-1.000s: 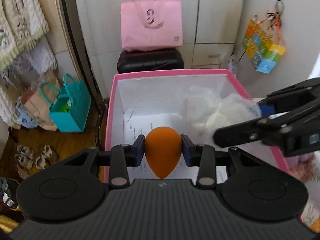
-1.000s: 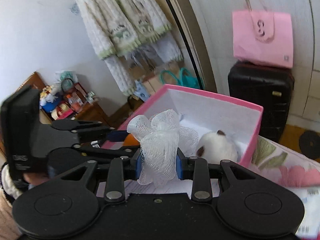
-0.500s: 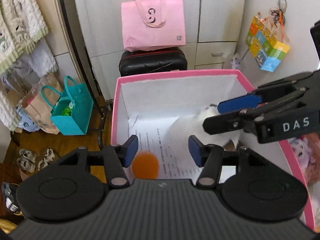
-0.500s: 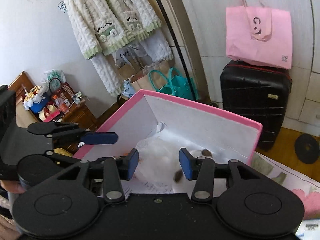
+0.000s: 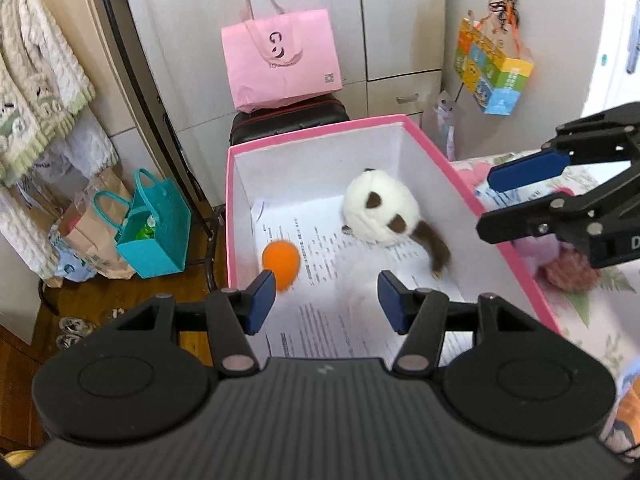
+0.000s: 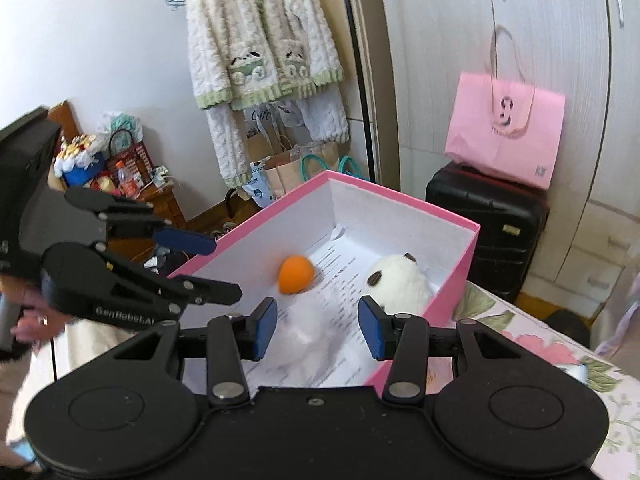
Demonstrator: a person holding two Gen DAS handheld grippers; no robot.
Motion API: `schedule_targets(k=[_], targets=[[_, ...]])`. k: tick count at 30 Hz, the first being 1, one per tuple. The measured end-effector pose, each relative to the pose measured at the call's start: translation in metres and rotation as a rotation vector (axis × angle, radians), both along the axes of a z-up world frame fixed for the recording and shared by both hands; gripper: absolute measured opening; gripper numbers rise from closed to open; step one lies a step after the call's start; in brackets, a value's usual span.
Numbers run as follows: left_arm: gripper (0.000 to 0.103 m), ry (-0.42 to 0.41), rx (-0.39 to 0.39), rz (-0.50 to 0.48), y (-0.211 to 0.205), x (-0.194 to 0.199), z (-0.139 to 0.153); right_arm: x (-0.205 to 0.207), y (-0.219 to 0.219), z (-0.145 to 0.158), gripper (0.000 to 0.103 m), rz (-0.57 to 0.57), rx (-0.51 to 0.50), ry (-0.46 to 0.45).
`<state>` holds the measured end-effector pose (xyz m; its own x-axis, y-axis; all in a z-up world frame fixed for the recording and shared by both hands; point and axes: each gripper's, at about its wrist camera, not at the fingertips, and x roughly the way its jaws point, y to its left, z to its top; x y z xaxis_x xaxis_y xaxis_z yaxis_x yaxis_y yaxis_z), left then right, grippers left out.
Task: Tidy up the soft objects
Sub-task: 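Carry the sponge and mesh puff into the pink box and release both, then grasp the pink floral scrunchie with the left gripper while the right gripper grasps the pink pom-pom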
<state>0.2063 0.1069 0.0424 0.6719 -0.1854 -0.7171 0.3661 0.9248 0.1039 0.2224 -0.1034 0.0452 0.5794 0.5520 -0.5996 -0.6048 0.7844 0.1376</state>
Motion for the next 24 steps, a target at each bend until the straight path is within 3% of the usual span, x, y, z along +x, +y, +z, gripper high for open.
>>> schedule_targets(k=[12, 24], targets=[[0.061, -0.071, 0.037, -0.141, -0.021, -0.083, 0.038, -0.103, -0.010, 0.038, 0.052, 0.064, -0.072, -0.141], [0.064, -0.089, 0.062, -0.271, -0.054, -0.138, 0.042, -0.177, -0.043, 0.046, 0.059, 0.027, -0.079, -0.218]])
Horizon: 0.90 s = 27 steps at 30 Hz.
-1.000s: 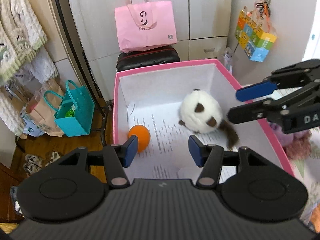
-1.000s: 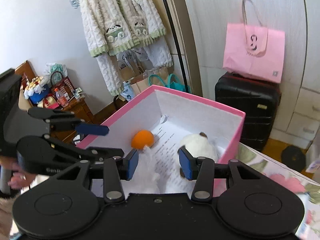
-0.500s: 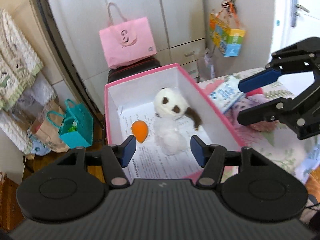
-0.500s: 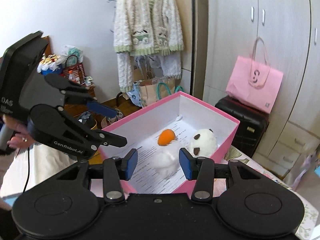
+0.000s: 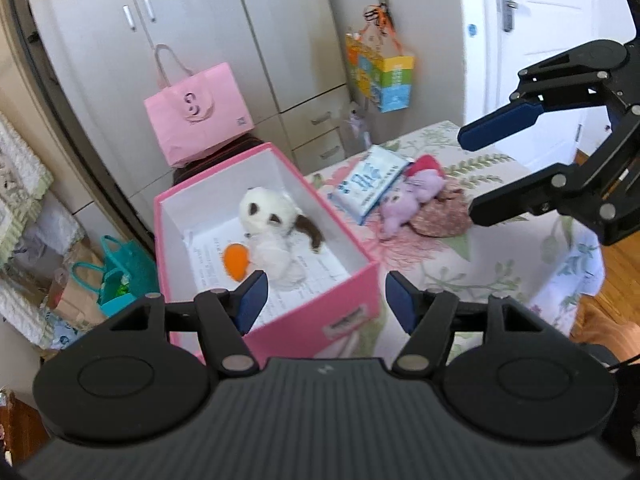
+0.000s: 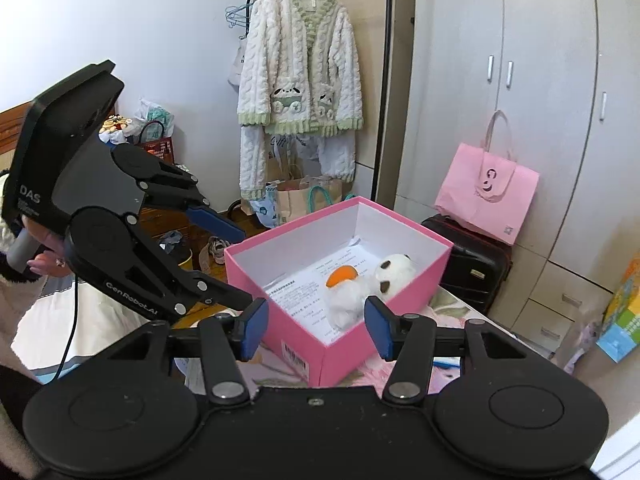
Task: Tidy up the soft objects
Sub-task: 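Grasp the pink floral scrunchie with the left gripper while the right gripper grasps the pink pom-pom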
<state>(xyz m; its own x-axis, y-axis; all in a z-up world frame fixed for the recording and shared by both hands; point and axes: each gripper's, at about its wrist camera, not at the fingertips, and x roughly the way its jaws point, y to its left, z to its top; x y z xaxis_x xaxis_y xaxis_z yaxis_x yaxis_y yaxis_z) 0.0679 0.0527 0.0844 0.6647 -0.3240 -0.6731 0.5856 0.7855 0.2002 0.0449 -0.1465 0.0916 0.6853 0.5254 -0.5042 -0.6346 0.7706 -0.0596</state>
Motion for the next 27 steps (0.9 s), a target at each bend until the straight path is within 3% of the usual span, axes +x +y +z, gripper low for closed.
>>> schedule_targets(k=[5, 13, 21, 27], targets=[[0.066, 0.003, -0.001, -0.048, -0.016, -0.012, -0.010, -0.021, -0.022, -0.008, 0.070, -0.027, 0.005, -0.024], [0.066, 0.066, -0.039, -0.110, -0.051, -0.007, -0.041, -0.028, -0.062, -0.045, 0.076, -0.109, 0.025, 0.026], [0.066, 0.119, -0.133, -0.115, -0.088, 0.016, -0.065, -0.010, -0.100, -0.081, 0.078, -0.178, 0.042, 0.071], [0.066, 0.114, -0.230, -0.078, -0.113, 0.031, -0.093, 0.016, -0.137, -0.088, 0.079, -0.224, 0.086, 0.085]])
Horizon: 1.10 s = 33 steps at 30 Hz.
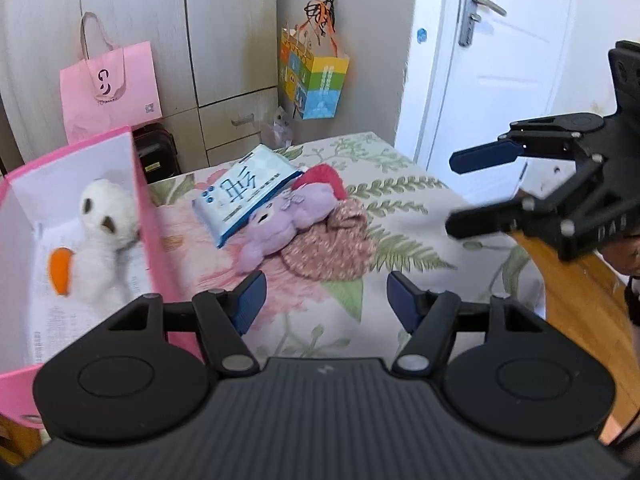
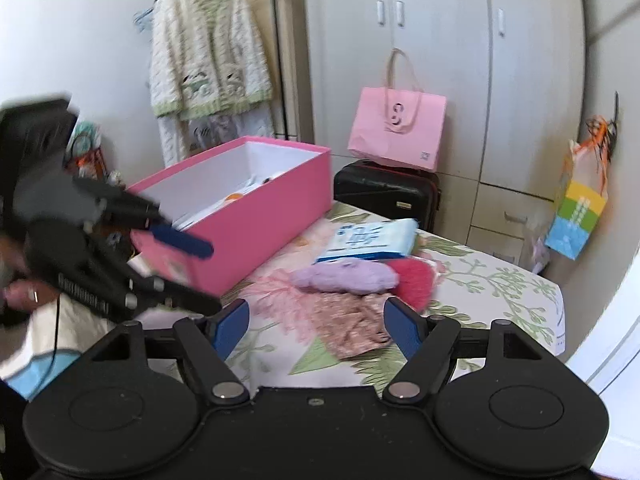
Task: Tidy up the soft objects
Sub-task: 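Grasp the pink floral scrunchie with the left gripper while the right gripper grasps the pink pom-pom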
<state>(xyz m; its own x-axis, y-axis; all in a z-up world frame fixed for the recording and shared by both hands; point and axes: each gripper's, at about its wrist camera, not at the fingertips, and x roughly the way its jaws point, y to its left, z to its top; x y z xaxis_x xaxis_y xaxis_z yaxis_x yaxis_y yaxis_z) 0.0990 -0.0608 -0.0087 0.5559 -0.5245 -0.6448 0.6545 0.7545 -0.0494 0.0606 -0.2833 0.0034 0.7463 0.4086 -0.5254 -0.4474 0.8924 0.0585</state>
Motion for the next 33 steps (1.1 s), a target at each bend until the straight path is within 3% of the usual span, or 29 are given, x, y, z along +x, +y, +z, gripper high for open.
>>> schedule_targets(k=[8, 14, 21, 28, 31, 32, 33], targets=[[0.066, -0.004, -0.038, 0.071, -0.035, 0.026, -0.044, 0.054, -0.045, -0.027, 0.078, -0.142, 0.080, 0.001], [0.066, -0.017, -0.069, 0.168, -0.052, 0.047, -0.072, 0.108, -0.052, -0.065, 0.066, -0.174, 0.125, 0.053], [0.071, 0.041, -0.080, 0.188, -0.070, 0.066, -0.086, 0.150, -0.059, -0.083, 0.062, -0.120, 0.149, 0.108], [0.085, -0.022, -0.040, 0.218, -0.091, 0.063, -0.091, 0.170, -0.045, -0.095, 0.062, -0.013, 0.135, 0.143], [0.086, 0.005, -0.045, 0.228, -0.096, 0.070, -0.093, 0.177, -0.044, -0.102, 0.062, -0.004, 0.152, 0.170], [0.086, 0.017, -0.052, 0.233, -0.097, 0.073, -0.094, 0.178, -0.045, -0.104, 0.060, -0.012, 0.159, 0.172], [0.086, 0.019, -0.058, 0.239, -0.097, 0.074, -0.094, 0.178, -0.045, -0.106, 0.050, -0.013, 0.164, 0.171]])
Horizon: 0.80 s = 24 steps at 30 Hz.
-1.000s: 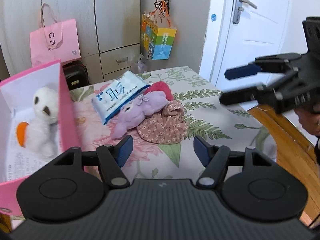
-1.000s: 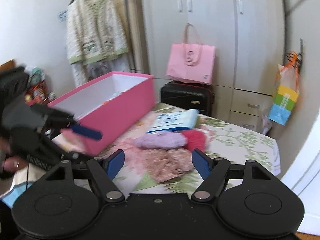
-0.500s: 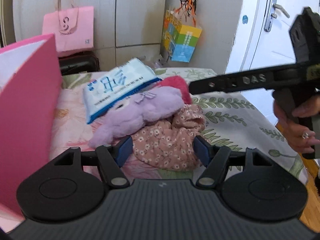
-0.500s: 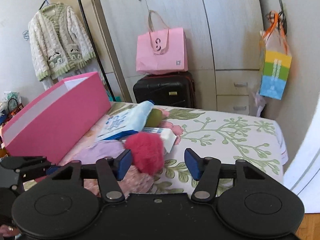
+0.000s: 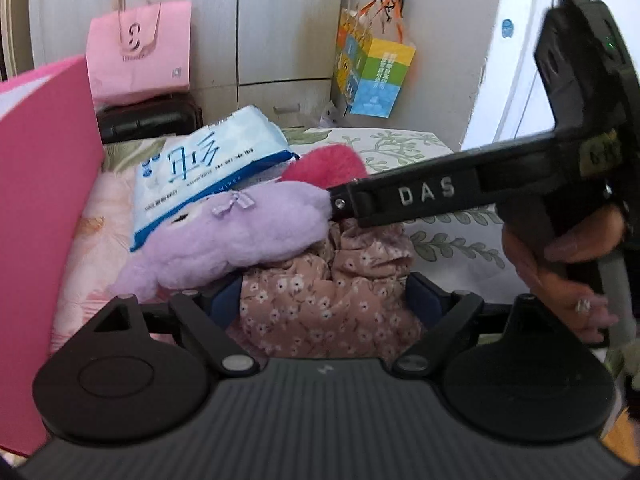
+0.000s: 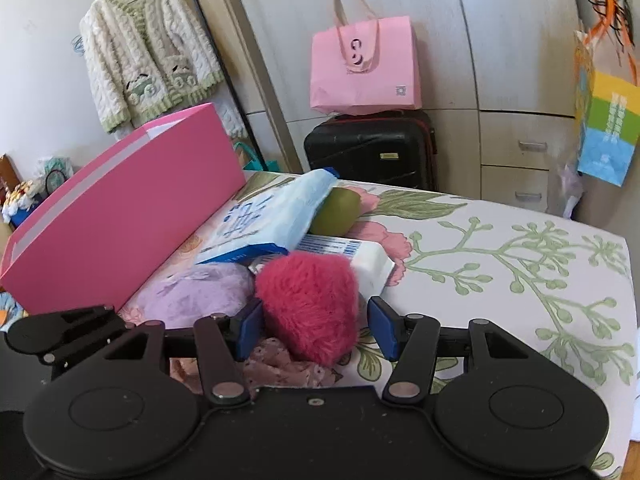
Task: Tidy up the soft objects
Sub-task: 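Grasp the pink floral scrunchie with the left gripper while the right gripper grasps the pink pom-pom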
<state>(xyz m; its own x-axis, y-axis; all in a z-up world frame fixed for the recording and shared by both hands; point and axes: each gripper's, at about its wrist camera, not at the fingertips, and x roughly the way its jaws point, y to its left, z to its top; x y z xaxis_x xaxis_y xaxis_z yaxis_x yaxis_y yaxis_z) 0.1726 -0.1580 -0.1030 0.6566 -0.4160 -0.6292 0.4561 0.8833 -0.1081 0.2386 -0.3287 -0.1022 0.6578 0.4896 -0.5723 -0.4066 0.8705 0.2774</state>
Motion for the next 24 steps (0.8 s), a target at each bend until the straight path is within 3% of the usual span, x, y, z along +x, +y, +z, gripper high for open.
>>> schedule_targets(k=[1, 4, 6, 8, 14, 24], targets=[[0.086, -0.004, -0.004, 0.005, 0.000, 0.001, 0.000, 0.000, 0.000, -0.001, 0.042, 0.007, 0.000, 0.003], [0.084, -0.007, -0.026, 0.010, 0.000, 0.003, -0.002, -0.006, 0.001, -0.001, 0.037, 0.013, -0.012, -0.004], [0.075, -0.021, -0.023, 0.026, -0.001, 0.003, -0.002, -0.013, 0.003, 0.000, 0.036, 0.009, -0.018, -0.019], [0.058, -0.035, -0.007, 0.040, -0.003, 0.001, -0.003, -0.019, 0.003, 0.001, 0.036, 0.004, -0.014, -0.026], [0.028, -0.055, 0.004, 0.039, -0.004, -0.004, -0.003, -0.036, 0.005, 0.003, 0.036, -0.034, -0.031, -0.065], [0.023, -0.022, -0.073, 0.007, 0.015, -0.022, 0.002, -0.071, 0.001, 0.008, 0.036, -0.143, -0.048, -0.103]])
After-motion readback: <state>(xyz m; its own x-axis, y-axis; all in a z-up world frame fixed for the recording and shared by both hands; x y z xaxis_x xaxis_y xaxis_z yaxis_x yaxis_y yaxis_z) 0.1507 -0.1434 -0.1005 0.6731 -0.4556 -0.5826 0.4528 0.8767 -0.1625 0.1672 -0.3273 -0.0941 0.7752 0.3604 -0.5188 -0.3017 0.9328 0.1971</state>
